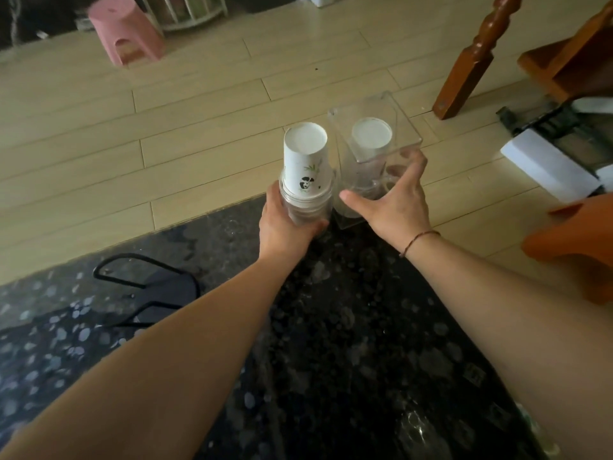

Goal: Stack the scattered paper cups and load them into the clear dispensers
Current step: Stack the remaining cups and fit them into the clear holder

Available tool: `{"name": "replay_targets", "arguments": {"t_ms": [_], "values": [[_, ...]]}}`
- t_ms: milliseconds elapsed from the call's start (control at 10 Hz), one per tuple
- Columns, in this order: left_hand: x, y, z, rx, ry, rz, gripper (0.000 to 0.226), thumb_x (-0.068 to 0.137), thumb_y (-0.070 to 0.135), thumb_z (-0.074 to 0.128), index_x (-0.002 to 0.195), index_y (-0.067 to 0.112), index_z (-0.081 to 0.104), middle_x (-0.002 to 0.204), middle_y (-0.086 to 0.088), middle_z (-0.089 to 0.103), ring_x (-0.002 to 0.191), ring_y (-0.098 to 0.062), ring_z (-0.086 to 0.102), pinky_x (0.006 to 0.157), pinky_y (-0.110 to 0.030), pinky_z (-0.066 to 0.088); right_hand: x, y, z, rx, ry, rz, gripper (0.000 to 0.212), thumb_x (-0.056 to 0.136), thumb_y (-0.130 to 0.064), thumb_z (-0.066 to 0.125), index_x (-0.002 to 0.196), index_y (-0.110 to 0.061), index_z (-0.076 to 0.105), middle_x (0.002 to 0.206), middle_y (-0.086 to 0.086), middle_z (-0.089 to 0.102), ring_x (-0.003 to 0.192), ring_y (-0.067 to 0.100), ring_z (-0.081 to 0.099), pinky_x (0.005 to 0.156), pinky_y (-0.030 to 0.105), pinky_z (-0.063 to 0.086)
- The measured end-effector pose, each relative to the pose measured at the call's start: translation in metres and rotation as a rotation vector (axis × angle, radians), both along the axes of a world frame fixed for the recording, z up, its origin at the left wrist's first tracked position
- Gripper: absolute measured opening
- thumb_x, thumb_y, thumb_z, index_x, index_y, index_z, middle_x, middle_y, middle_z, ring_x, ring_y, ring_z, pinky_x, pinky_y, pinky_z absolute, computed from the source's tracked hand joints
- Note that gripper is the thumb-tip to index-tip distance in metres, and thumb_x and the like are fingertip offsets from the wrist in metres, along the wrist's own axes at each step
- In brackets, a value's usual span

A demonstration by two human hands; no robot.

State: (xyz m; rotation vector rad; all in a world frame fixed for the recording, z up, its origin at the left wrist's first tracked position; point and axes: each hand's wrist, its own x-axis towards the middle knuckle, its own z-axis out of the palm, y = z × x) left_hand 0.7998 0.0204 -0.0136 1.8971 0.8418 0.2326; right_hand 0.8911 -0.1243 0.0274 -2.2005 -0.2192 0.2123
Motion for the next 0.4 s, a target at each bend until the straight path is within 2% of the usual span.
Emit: {"name": "replay_targets", "arguments": {"t_ms": [100, 300, 400], "values": [[-0.001, -0.0032, -0.0018, 0.004, 0.001, -0.019, 0.089, 0.065, 0.036, 0.087, 0.138, 0.035, 0.034, 0.133, 0.009, 0.056, 0.125, -0.019, 0.053, 0.102, -0.043, 0.046, 0.0013, -0.001, 0.0007, -0.008, 0.016, 0.0, 0.102, 0.064, -0.047, 0.083, 0.139, -0.023, 0.018, 0.136, -0.002, 0.048, 0.104, 0.005, 0.043, 0.087, 0.02, 0.035], [0.0005, -0.0039, -0.0005, 0.0, 0.033, -0.031, 0.097, 0.067, 0.035, 0.087, 0.144, 0.029, 0.029, 0.139, 0.005, 0.054, 0.129, -0.023, 0.051, 0.106, -0.046, 0.044, 0.0015, -0.0023, 0.0039, -0.011, 0.057, 0.019, 0.101, 0.065, -0.047, 0.083, 0.138, -0.023, 0.017, 0.134, -0.002, 0.047, 0.103, 0.007, 0.044, 0.086, 0.022, 0.035], [0.0003, -0.0031, -0.0009, -0.016, 0.08, -0.055, 0.11, 0.065, 0.026, 0.09, 0.149, 0.028, 0.018, 0.146, 0.001, 0.047, 0.135, -0.025, 0.047, 0.109, -0.046, 0.042, 0.0011, -0.0045, 0.007, 0.005, 0.113, 0.019, 0.105, 0.066, -0.047, 0.083, 0.142, -0.021, 0.015, 0.138, 0.001, 0.044, 0.115, 0.016, 0.049, 0.09, 0.023, 0.035]]}}
